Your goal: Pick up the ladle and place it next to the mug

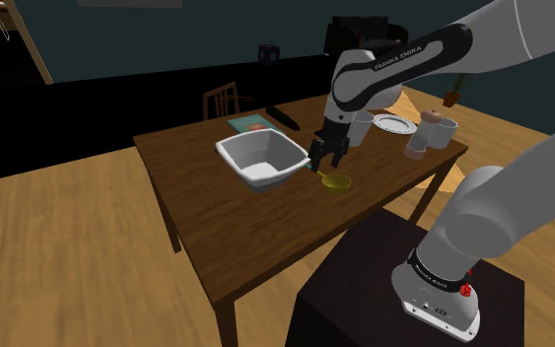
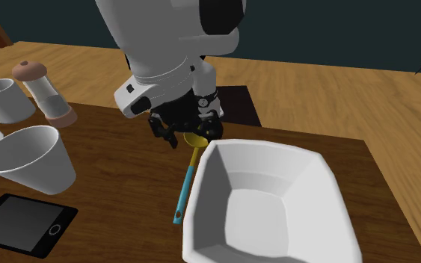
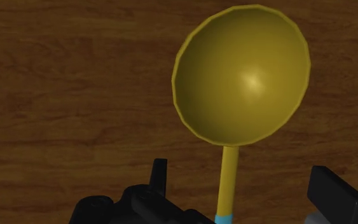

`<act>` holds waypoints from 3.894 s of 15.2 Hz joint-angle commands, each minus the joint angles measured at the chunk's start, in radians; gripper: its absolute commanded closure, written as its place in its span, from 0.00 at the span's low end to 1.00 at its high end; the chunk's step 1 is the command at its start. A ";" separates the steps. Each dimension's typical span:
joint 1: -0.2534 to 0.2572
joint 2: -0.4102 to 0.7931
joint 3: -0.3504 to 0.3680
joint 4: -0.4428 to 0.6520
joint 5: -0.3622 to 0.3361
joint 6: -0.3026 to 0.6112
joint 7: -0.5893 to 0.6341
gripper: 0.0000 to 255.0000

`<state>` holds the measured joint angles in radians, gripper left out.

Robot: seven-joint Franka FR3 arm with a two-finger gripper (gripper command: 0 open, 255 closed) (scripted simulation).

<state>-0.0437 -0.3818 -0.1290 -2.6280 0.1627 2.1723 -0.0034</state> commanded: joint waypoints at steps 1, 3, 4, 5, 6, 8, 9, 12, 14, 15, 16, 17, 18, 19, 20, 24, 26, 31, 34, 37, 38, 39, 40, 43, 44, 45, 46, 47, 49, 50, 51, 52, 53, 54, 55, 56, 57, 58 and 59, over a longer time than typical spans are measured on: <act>0.011 0.064 0.009 -0.025 0.010 0.094 0.002 0.00; 0.015 0.079 0.010 -0.035 0.017 0.120 -0.002 0.00; 0.015 0.079 0.010 -0.035 0.017 0.120 -0.002 0.00; 0.015 0.079 0.010 -0.035 0.017 0.120 -0.002 0.00; 0.015 0.079 0.010 -0.035 0.017 0.120 -0.002 0.00; 0.015 0.079 0.009 -0.035 0.017 0.120 -0.002 0.00; 0.015 0.079 0.010 -0.035 0.017 0.120 -0.002 0.00; 0.020 0.095 0.010 -0.052 0.025 0.153 -0.008 1.00; 0.007 0.087 -0.007 -0.066 0.017 0.155 -0.032 1.00; 0.009 0.096 -0.005 -0.045 0.018 0.143 -0.027 1.00; 0.009 0.087 -0.003 -0.053 0.016 0.142 -0.024 1.00; 0.010 0.083 -0.002 -0.052 0.016 0.138 -0.021 1.00; 0.010 0.083 -0.001 -0.059 0.018 0.145 -0.022 1.00; 0.008 0.080 -0.003 -0.061 0.015 0.143 -0.023 1.00; 0.015 0.079 0.010 -0.035 0.017 0.120 -0.002 1.00; 0.009 0.037 0.013 -0.011 0.003 0.056 0.015 1.00; 0.007 0.018 0.015 0.002 -0.003 0.024 0.022 1.00; 0.002 -0.023 0.018 0.039 -0.014 -0.053 0.039 1.00; 0.000 -0.044 0.020 0.064 -0.020 -0.098 0.048 1.00; -0.002 -0.062 0.022 0.091 -0.024 -0.143 0.057 1.00; -0.002 -0.068 0.022 0.101 -0.026 -0.158 0.060 1.00; -0.002 -0.073 0.023 0.110 -0.027 -0.172 0.062 1.00; -0.003 -0.078 0.023 0.120 -0.028 -0.187 0.065 1.00; -0.004 -0.091 0.024 0.150 -0.031 -0.230 0.072 1.00; -0.004 -0.095 0.025 0.161 -0.032 -0.244 0.075 1.00; -0.004 -0.099 0.025 0.172 -0.033 -0.259 0.077 1.00; -0.004 -0.102 0.025 0.183 -0.034 -0.273 0.079 1.00; -0.004 -0.105 0.026 0.194 -0.034 -0.287 0.081 1.00; -0.004 -0.111 0.026 0.216 -0.036 -0.314 0.086 1.00; -0.005 -0.113 0.026 0.228 -0.036 -0.328 0.088 1.00; -0.005 -0.115 0.027 0.240 -0.037 -0.342 0.090 1.00; -0.005 -0.117 0.027 0.252 -0.037 -0.356 0.092 1.00; -0.004 -0.118 0.027 0.261 -0.038 -0.366 0.094 1.00; -0.015 -0.116 0.008 0.265 -0.049 -0.371 0.070 1.00; -0.026 -0.113 -0.011 0.270 -0.059 -0.376 0.046 1.00; -0.036 -0.108 -0.030 0.275 -0.070 -0.380 0.022 1.00; -0.046 -0.102 -0.048 0.282 -0.080 -0.384 -0.002 1.00; -0.056 -0.096 -0.067 0.291 -0.090 -0.388 -0.027 1.00; -0.066 -0.088 -0.086 0.300 -0.100 -0.392 -0.051 1.00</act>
<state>-0.1008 -0.4766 -0.1976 -2.3377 0.0721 1.7850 -0.0303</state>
